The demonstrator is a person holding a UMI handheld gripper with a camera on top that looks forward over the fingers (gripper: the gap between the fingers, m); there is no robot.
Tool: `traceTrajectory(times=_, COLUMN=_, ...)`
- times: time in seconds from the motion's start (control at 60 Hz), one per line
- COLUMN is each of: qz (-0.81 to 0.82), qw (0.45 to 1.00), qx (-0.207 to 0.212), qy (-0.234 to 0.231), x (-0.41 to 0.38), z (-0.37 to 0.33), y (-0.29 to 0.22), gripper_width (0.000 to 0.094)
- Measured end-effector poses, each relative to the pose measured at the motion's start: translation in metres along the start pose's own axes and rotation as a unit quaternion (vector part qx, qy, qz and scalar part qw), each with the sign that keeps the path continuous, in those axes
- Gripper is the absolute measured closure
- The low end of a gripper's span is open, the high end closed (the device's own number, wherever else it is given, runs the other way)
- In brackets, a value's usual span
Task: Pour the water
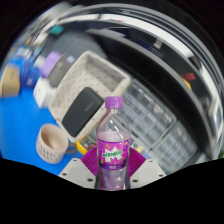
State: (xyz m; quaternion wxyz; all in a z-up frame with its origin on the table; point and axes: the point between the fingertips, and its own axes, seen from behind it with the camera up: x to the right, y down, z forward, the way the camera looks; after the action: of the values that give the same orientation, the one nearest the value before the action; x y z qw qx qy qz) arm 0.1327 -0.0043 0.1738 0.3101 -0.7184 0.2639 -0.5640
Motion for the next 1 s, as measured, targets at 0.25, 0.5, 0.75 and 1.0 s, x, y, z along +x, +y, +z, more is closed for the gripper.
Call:
traceTrajectory(times=0.25, qz=0.32, qw=0.946, qx=0.018, qy=-0.054, x=-0.001, z=0.0, y=0.029, gripper_width=0.0594)
traceTrajectory(times=0.5, qz=0.332, qw=0.941, qx=0.041, qy=-0.051, x=-0.021, z=0.011, y=0.051, gripper_width=0.0589)
traceTrajectory(times=0.75, qz=0.338, qw=0.939, qx=0.059, qy=-0.032, x=-0.018, z=0.007, y=0.049, gripper_width=0.0492)
traceTrajectory(times=1.0, qz=0.341, qw=0.939, qx=0.045, qy=-0.027, x=-0.019, z=-0.007, y=0.059, gripper_width=0.0095)
